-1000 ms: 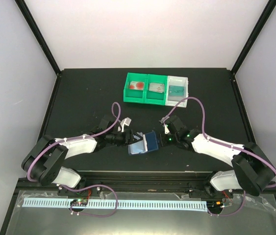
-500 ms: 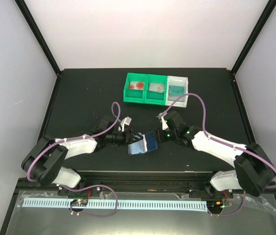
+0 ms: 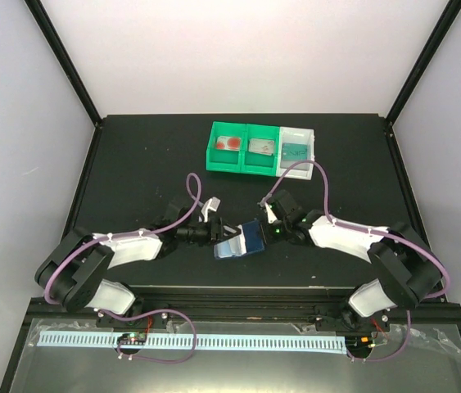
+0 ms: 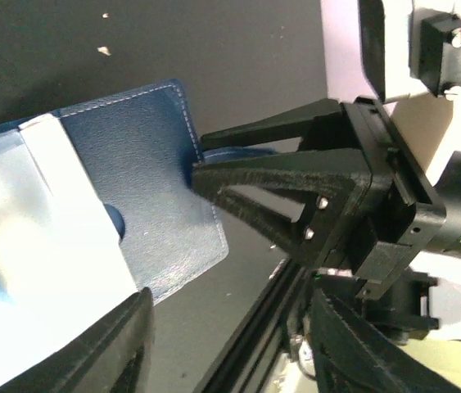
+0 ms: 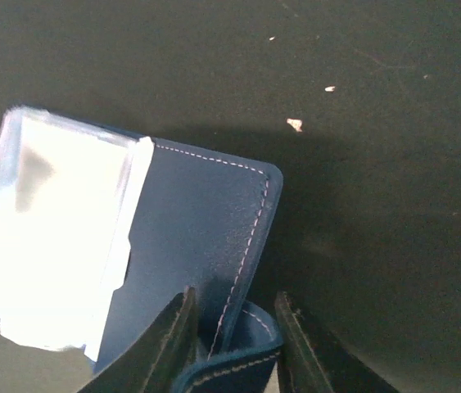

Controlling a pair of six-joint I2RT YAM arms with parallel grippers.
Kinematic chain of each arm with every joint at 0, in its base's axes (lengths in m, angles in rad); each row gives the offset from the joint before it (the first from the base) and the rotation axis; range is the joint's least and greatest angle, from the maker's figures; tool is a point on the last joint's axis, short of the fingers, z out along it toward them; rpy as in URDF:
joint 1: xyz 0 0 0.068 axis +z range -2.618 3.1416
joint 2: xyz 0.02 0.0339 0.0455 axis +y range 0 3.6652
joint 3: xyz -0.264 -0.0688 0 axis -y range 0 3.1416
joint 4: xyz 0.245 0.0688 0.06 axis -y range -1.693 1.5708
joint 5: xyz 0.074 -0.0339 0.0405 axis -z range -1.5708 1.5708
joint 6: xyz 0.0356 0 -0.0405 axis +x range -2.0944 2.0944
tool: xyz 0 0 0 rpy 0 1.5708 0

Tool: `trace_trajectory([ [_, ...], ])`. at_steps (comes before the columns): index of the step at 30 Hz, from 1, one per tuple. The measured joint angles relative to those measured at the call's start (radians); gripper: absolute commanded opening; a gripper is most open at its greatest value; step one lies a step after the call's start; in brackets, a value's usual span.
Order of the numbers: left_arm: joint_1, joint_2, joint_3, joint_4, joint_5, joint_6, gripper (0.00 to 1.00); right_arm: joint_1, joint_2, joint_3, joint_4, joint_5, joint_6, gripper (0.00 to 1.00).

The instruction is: Take the credit cards out of the card holder

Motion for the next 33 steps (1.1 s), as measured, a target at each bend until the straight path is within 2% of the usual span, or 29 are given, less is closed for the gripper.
trace_trajectory([
  [4, 0.004, -0.057, -0.001, -0.108, -0.051, 0.053, 0.7, 0.0, 0.0, -0.016, 0.008, 0.021, -0.008, 0.12],
  [9, 0.016, -0.225, -0.003, -0.311, -0.195, 0.145, 0.72, 0.0, 0.004, -0.034, 0.008, 0.032, -0.015, 0.09],
  [14, 0.027, -0.259, -0.017, -0.39, -0.274, 0.184, 0.61, 0.0, 0.004, -0.042, 0.018, 0.035, -0.014, 0.09],
  [16, 0.027, -0.23, -0.019, -0.396, -0.278, 0.188, 0.56, 0.0, 0.004, -0.044, 0.02, 0.035, -0.015, 0.09],
  [21, 0.027, -0.109, -0.019, -0.385, -0.269, 0.192, 0.54, 0.0, 0.003, -0.048, 0.025, 0.037, -0.014, 0.09],
  [25, 0.027, -0.058, -0.019, -0.363, -0.255, 0.19, 0.47, 0.0, 0.002, -0.055, 0.026, 0.039, -0.014, 0.09],
  [33, 0.027, -0.018, -0.009, -0.322, -0.231, 0.189, 0.23, 0.0, 0.003, -0.055, 0.027, 0.038, -0.015, 0.08],
])
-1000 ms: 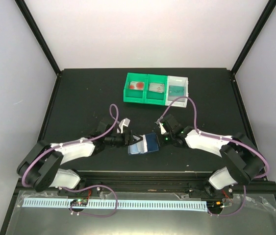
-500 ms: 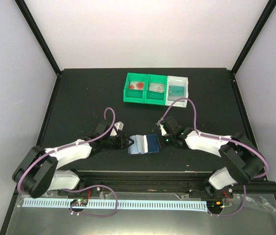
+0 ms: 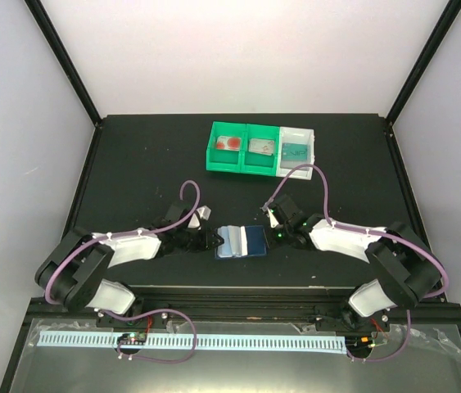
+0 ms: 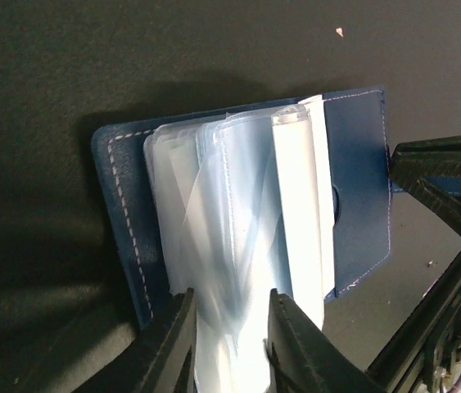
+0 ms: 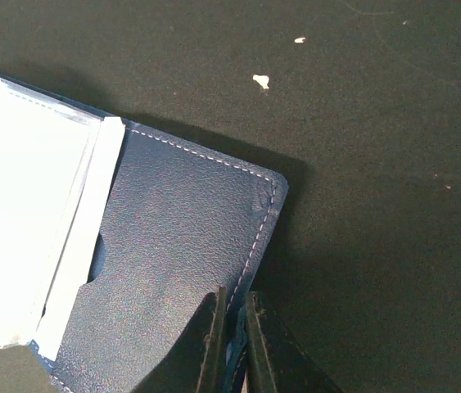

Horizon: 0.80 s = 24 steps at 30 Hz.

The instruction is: Take the credit cards out of the card holder

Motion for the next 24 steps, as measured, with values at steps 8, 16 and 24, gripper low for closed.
trace_trajectory([
  [8, 0.0, 0.058, 0.029, 0.04, 0.044, -0.008, 0.02, 0.0, 0.004, 0.0, 0.0, 0.0, 0.0, 0.08],
  [16, -0.003, 0.032, 0.034, 0.062, 0.08, -0.029, 0.02, 0.0, 0.029, 0.003, 0.002, -0.001, -0.004, 0.12],
  [24, -0.045, 0.053, 0.102, 0.103, 0.133, -0.058, 0.07, 0.0, 0.051, 0.015, 0.005, -0.002, -0.01, 0.15],
])
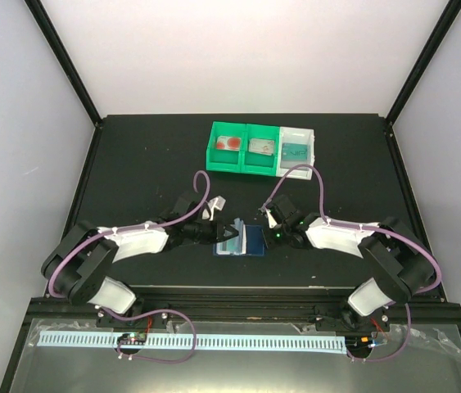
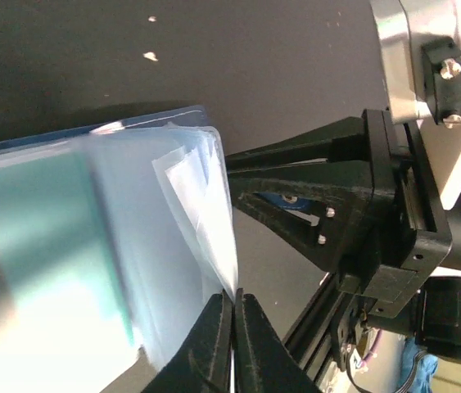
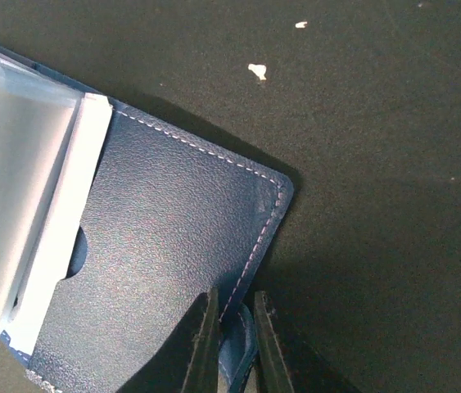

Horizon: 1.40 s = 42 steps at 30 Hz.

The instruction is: Take the credit cards out of the card holder

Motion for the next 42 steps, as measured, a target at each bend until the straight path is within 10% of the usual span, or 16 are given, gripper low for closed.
trace_trajectory([
  [25, -0.068, 0.102, 0.126, -0.088, -0.046, 0.029, 0.58, 0.0, -0.192, 0.008, -0.061, -0.029, 0.076, 0.32],
  [42, 0.005, -0.031, 0.012, -0.202, -0.147, 0.084, 0.61, -0.003, 0.08, 0.127, -0.01, -0.208, 0.122, 0.28],
])
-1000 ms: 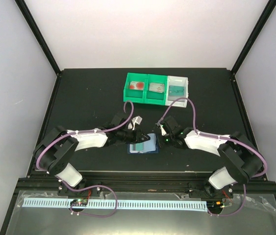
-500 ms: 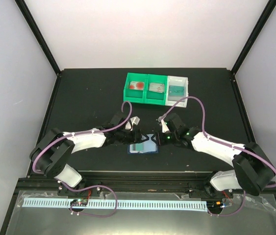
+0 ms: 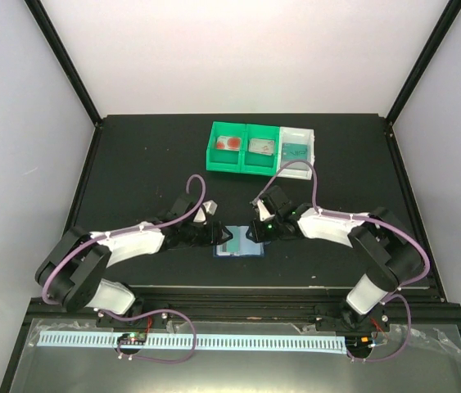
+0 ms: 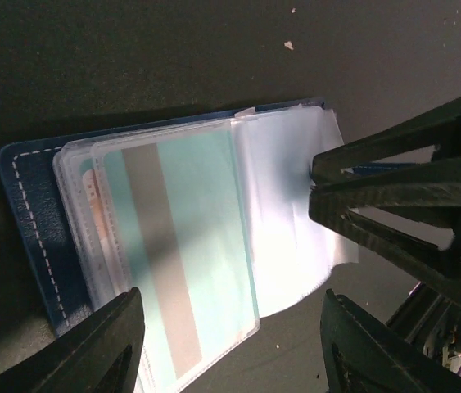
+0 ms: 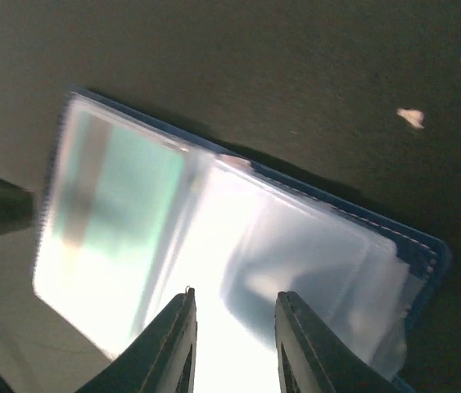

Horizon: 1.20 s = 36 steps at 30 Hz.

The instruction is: Take the credit cards out of the card holder

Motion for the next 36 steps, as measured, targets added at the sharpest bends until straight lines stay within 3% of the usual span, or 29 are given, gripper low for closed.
trace_trajectory([
  [8, 0.002, -0.075, -0.002, -0.052, -0.002, 0.013, 0.6, -0.052, 0.023, 0.005, -0.048, 0.047, -0.043, 0.26],
  [12, 0.002, -0.19, -0.002, -0.109, 0.003, 0.014, 0.66, -0.071, 0.026, 0.015, -0.079, 0.052, -0.069, 0.27],
  [17, 0.006, -0.407, 0.0, -0.188, -0.016, 0.015, 0.69, -0.072, -0.113, 0.015, -0.159, 0.042, -0.077, 0.28],
  [21, 0.007, -0.486, 0.002, -0.246, -0.02, 0.015, 0.74, -0.072, -0.238, 0.031, -0.209, 0.042, -0.086, 0.28],
  [29, 0.007, -0.542, 0.011, -0.307, -0.012, 0.021, 0.77, -0.074, -0.293, 0.081, -0.283, 0.029, -0.068, 0.28],
  [36, 0.01, -0.502, -0.023, -0.26, -0.012, 0.033, 0.74, -0.074, -0.266, 0.037, -0.194, -0.007, 0.006, 0.28],
])
